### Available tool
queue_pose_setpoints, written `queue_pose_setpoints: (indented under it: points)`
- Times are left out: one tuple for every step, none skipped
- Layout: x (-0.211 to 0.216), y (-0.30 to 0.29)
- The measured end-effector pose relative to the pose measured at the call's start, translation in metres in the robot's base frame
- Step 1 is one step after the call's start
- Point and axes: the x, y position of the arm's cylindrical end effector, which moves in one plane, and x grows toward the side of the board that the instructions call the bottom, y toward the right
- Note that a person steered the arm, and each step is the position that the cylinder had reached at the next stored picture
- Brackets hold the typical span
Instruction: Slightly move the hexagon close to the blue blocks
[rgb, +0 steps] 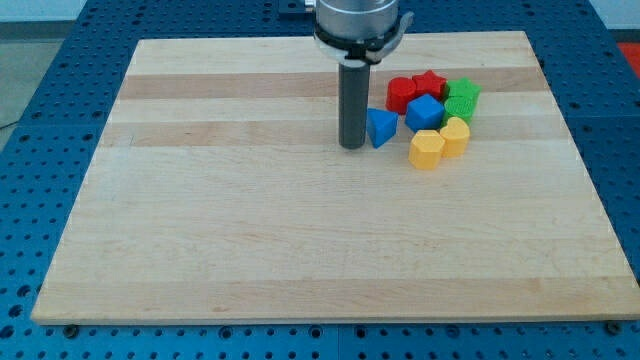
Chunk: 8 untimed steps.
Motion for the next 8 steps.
queue_pose_setpoints:
  points:
    - [-0.015, 0.02]
    - [0.008, 0.002]
    - [0.032, -0.002]
    - [0.022, 0.003]
    - [0.002, 0.003]
    - [0.006, 0.002]
    - [0.044, -0.019]
    - [0.102, -0.037]
